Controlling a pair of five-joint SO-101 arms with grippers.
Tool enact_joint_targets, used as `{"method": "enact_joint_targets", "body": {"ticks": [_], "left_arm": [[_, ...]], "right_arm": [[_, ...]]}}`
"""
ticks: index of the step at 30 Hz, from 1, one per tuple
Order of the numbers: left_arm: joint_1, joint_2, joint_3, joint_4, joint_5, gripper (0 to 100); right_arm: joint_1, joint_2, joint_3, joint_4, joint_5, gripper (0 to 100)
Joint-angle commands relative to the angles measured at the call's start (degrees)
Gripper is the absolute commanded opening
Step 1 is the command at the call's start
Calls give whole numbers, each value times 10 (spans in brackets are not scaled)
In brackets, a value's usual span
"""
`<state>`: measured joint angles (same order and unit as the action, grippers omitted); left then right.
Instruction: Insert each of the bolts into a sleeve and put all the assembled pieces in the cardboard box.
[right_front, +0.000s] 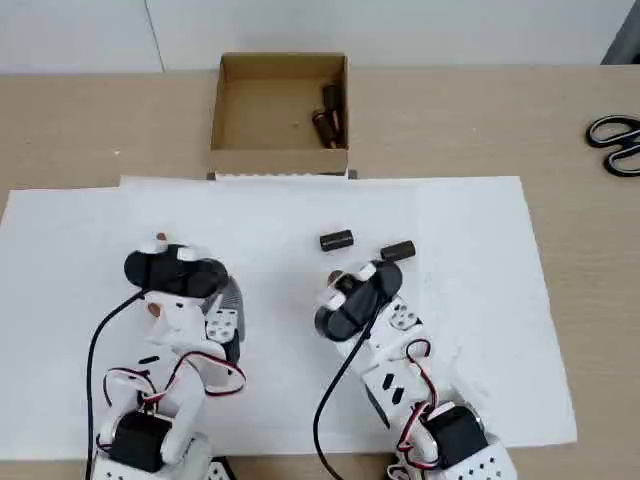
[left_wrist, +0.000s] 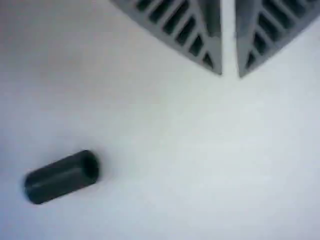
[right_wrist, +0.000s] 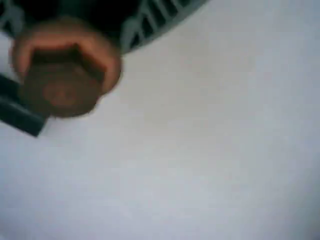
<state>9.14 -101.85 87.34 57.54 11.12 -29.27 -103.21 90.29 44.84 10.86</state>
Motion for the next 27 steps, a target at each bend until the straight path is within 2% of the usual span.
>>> {"method": "enact_joint_targets", "body": {"ticks": [1, 4, 7, 10, 18, 27], "left_arm": [[-61, -2, 50, -76, -34, 6], [-76, -2, 91, -120, -91, 6], [-76, -1, 91, -119, -144, 6], [-76, 1, 91, -120, -176, 6], [-76, 0, 91, -94, -173, 6], [-76, -1, 91, -92, -174, 6]], "right_arm": [[31, 2, -50, -17, -9, 3], [44, 7, -76, -17, -5, 3], [45, 52, -112, -19, 17, 3], [46, 147, -169, -73, 21, 3], [69, 575, -451, -214, 22, 3], [95, 1038, -872, -238, 24, 3]]}}
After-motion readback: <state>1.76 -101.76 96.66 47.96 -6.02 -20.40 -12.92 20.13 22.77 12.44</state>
